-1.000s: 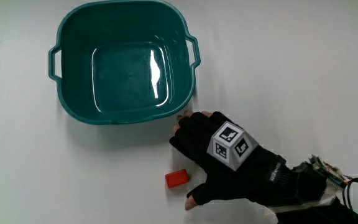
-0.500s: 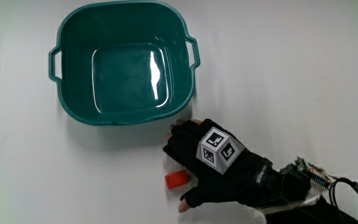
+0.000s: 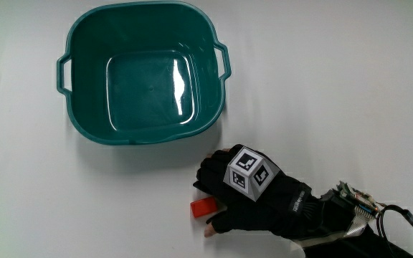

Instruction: Pick red block

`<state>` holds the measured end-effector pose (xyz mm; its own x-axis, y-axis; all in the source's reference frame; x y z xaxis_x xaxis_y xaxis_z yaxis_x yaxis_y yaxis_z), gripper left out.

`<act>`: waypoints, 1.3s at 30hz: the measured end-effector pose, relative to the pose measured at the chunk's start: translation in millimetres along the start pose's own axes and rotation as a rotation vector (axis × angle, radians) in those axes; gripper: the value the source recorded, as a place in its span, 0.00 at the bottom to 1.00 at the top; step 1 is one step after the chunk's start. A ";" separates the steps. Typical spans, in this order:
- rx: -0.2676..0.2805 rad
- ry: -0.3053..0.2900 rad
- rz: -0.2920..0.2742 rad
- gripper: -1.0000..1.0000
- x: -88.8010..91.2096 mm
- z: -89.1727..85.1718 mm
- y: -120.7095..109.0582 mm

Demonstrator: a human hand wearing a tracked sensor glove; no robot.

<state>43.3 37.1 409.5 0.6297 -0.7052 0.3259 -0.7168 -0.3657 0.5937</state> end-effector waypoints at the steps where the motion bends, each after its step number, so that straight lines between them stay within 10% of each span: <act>1: -0.004 0.003 -0.001 0.66 -0.1 0.3 -0.1; 39: 0.054 -0.021 0.052 1.00 -7.4 8.2 -3.6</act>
<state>38.8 38.7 398.9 0.5853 -0.7365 0.3392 -0.7637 -0.3603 0.5356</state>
